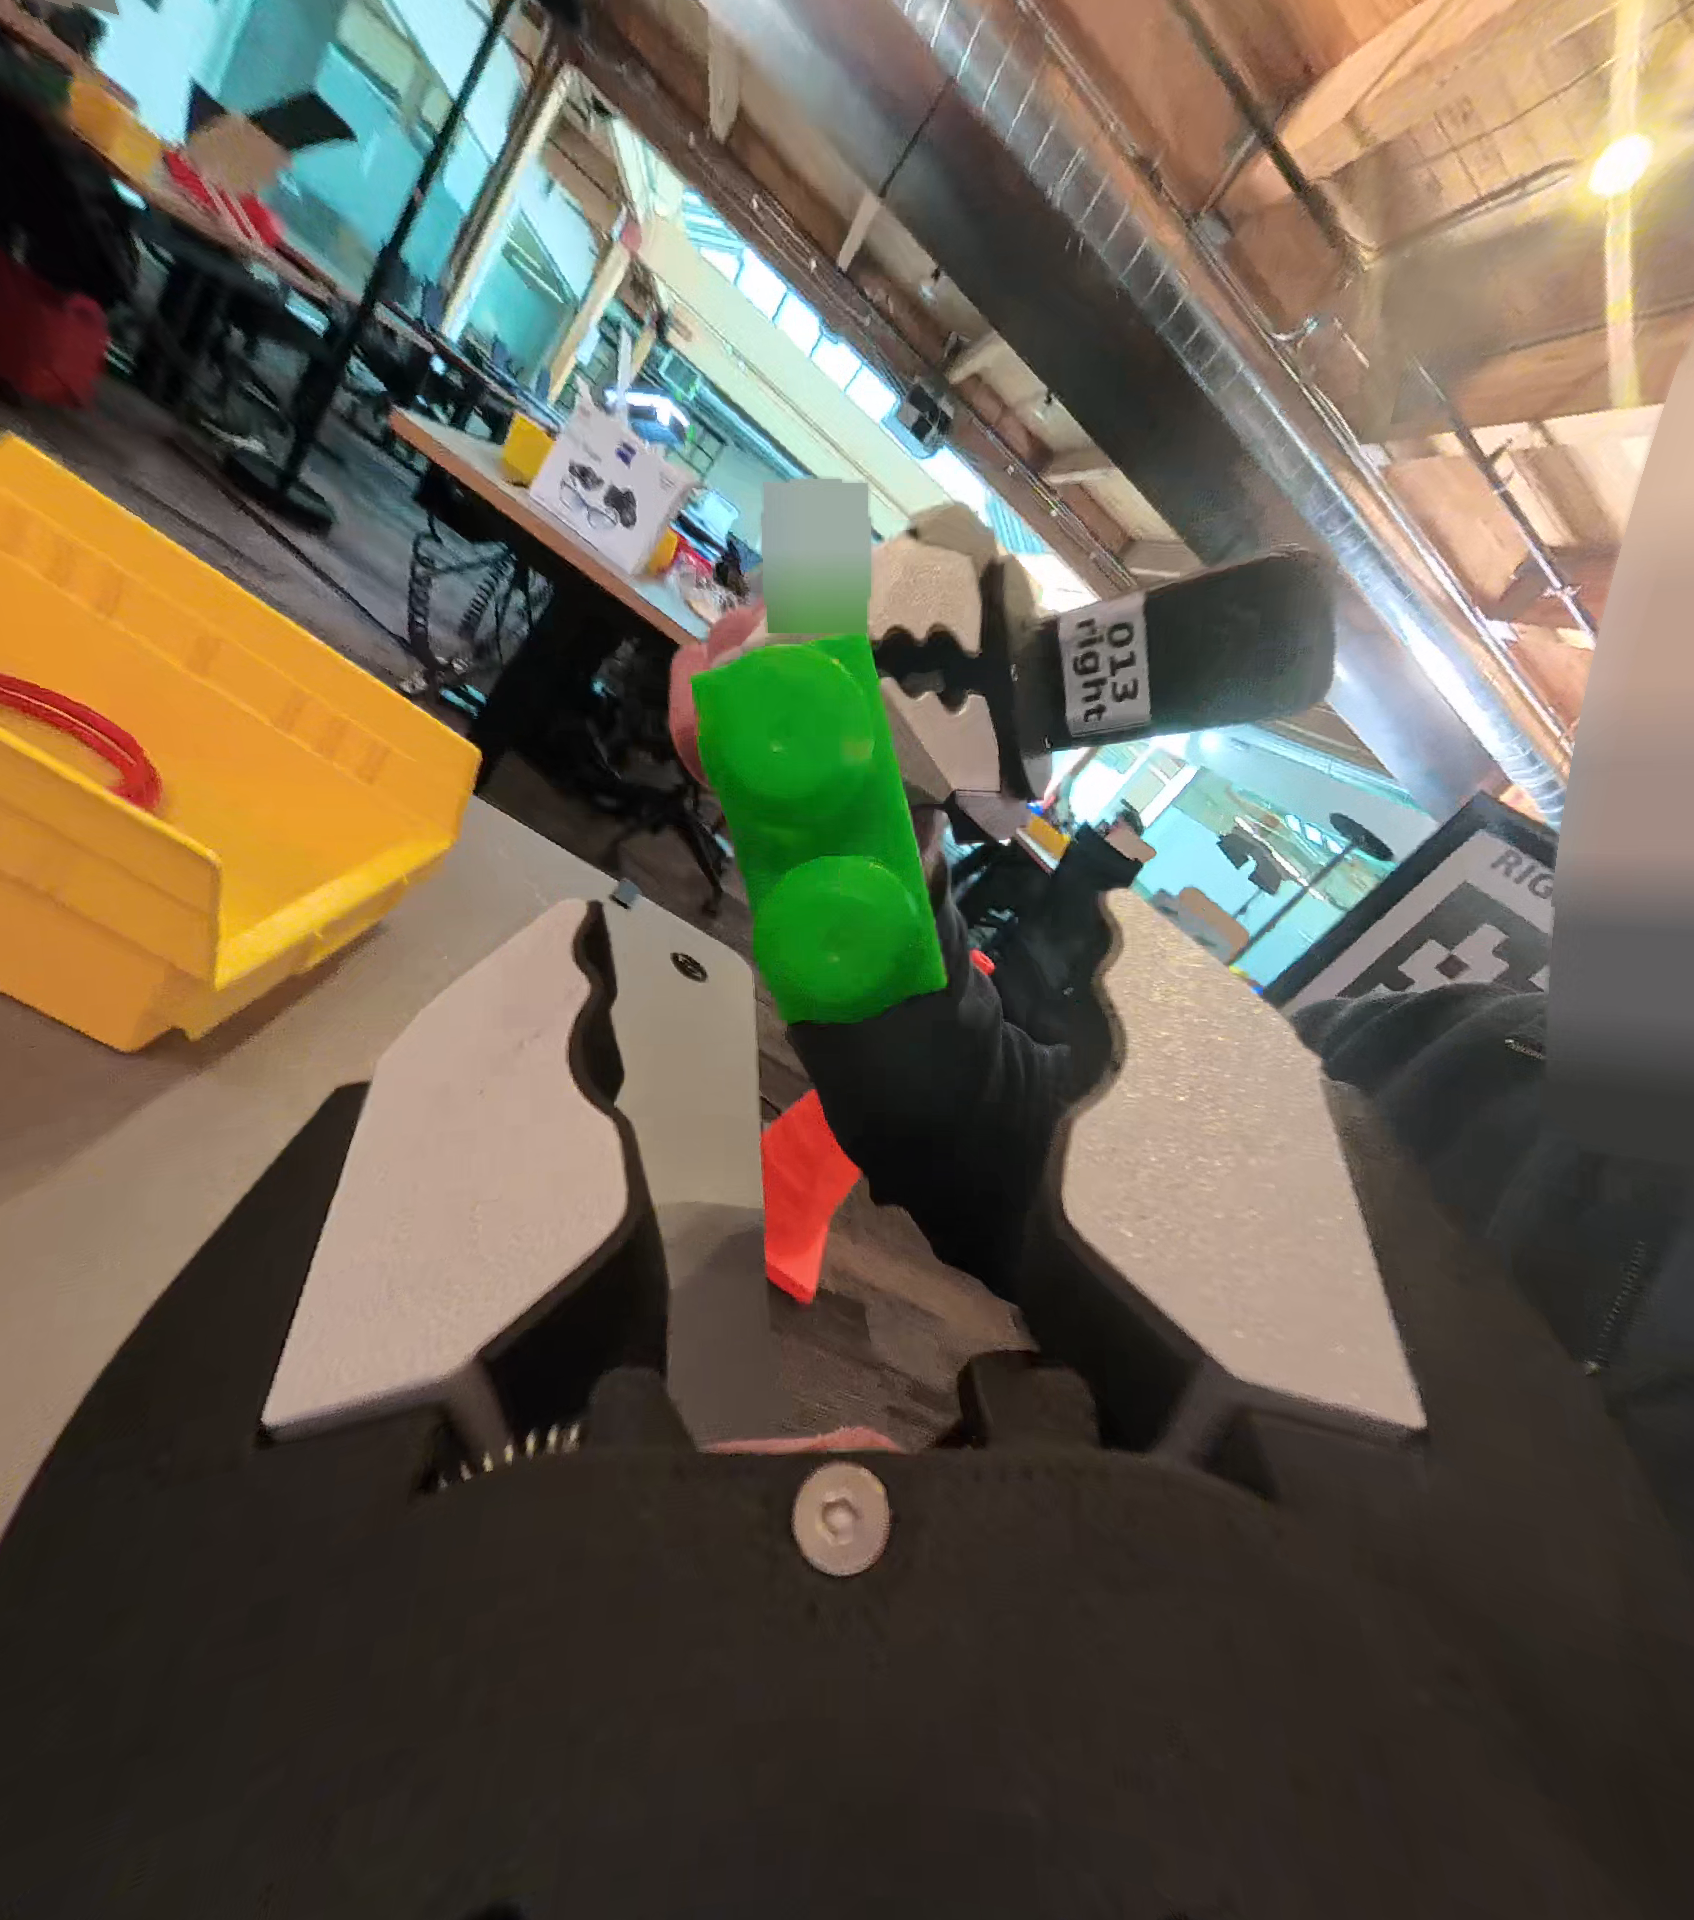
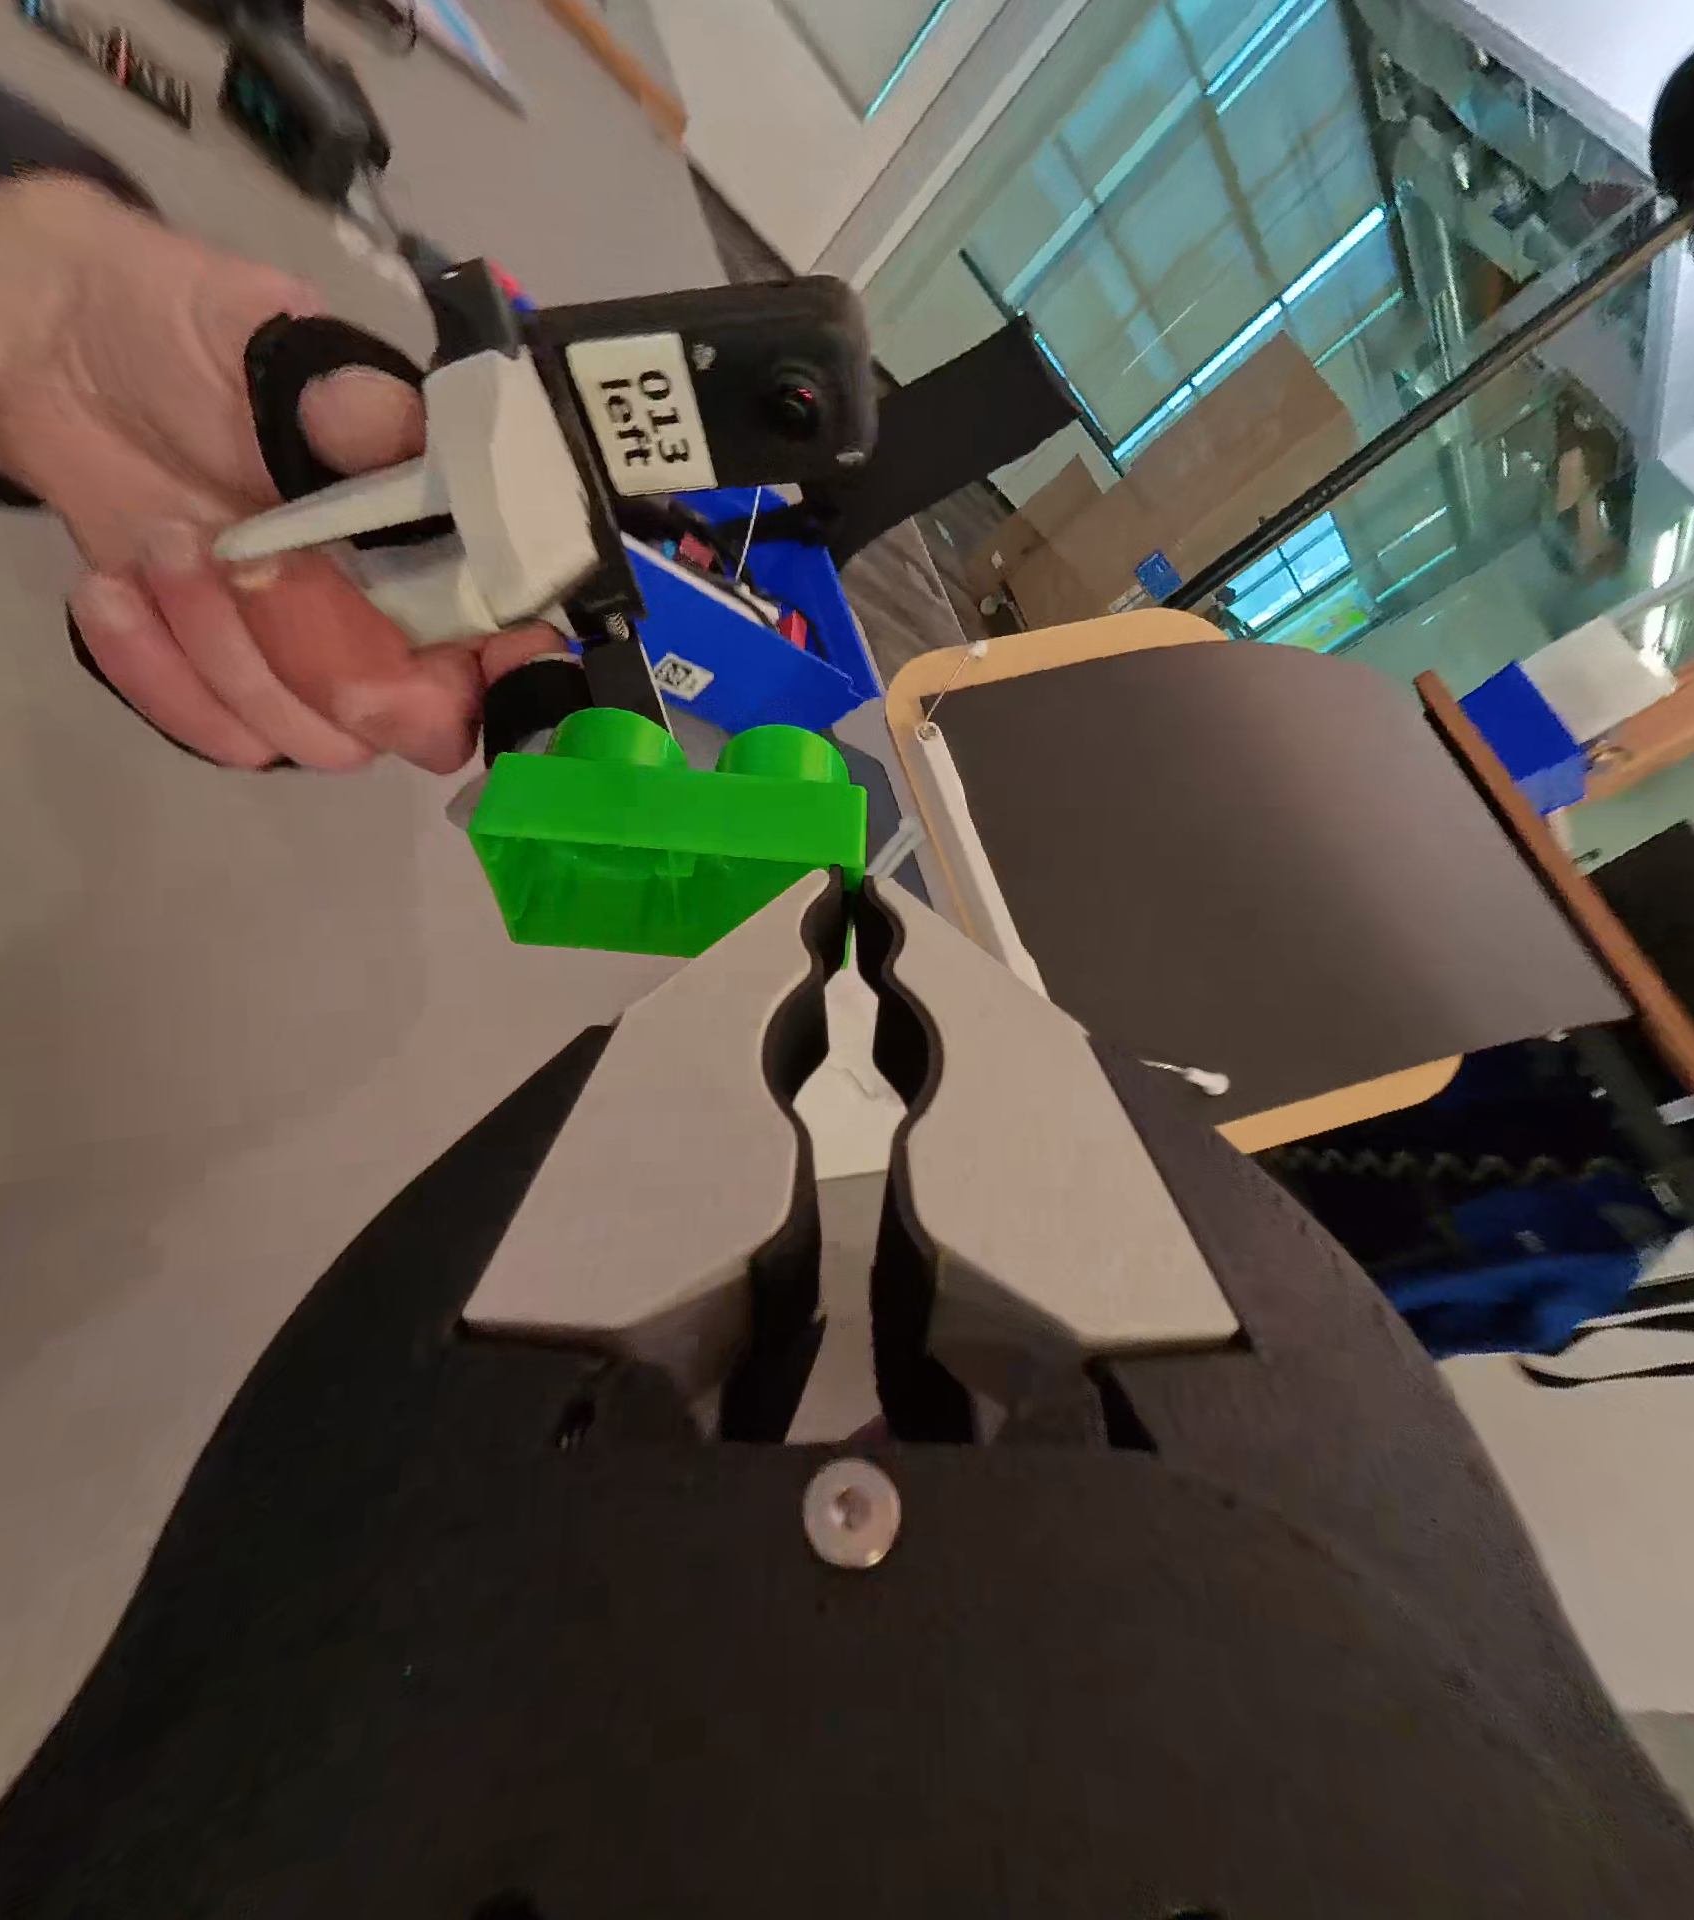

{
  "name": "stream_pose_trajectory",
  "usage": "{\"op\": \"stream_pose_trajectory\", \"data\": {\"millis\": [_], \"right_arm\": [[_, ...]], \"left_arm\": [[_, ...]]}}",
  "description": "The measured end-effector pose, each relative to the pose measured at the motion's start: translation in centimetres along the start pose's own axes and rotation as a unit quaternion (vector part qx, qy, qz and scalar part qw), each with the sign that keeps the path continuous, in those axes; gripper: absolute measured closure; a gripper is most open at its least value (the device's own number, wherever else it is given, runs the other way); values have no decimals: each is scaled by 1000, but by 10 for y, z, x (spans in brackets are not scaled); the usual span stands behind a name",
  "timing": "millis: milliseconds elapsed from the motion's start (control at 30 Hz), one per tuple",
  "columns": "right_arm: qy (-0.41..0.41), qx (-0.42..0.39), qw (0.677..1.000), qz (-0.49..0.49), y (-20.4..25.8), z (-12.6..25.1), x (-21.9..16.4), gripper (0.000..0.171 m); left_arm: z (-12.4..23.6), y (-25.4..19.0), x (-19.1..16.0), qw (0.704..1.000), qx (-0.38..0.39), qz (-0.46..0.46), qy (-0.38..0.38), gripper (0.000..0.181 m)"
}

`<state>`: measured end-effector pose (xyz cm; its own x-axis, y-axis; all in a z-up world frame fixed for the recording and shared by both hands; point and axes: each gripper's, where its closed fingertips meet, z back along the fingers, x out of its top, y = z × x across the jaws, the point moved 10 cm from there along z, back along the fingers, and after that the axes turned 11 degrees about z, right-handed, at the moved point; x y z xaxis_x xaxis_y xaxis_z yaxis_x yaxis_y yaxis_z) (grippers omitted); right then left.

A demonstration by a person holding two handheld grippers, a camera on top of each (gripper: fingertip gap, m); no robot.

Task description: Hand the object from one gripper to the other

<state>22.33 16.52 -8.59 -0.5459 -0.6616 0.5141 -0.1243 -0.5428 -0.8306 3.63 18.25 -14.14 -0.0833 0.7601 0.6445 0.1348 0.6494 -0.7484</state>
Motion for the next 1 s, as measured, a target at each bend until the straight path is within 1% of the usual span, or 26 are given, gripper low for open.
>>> {"op": "stream_pose_trajectory", "data": {"millis": [100,167,233,367,467,567,633,700,767,867,933,1000], "right_arm": [[17,3,998,57,2,-1,7,171],[13,6,997,71,1,1,9,171],[23,12,995,92,3,1,9,171],[12,12,996,92,4,1,10,171],[16,4,997,69,2,0,11,169],[39,-26,999,24,-4,3,10,139],[37,-27,998,-33,-6,7,8,135],[9,-5,993,-120,-5,10,4,127],[-25,12,981,-193,-2,11,-2,126],[-84,66,948,-300,6,4,-9,113],[-108,96,927,-347,10,-5,-13,111],[-124,117,910,-377,13,-13,-15,113]], "left_arm": [[-10,2,-5,999,-19,18,34,126],[-8,6,-5,999,-23,20,17,147],[-6,10,-6,999,-32,36,6,148],[-9,9,-11,1000,-18,9,11,148],[-8,8,-10,1000,-7,-16,4,148],[-6,7,-10,999,4,-40,-9,148],[-4,8,-8,999,7,-47,-23,148],[0,9,-7,997,19,-71,-29,148],[3,9,-5,995,26,-89,-41,148],[6,9,-3,991,32,-119,-43,148],[4,7,-4,988,39,-146,-28,148],[2,3,-5,983,48,-177,-22,148]]}}
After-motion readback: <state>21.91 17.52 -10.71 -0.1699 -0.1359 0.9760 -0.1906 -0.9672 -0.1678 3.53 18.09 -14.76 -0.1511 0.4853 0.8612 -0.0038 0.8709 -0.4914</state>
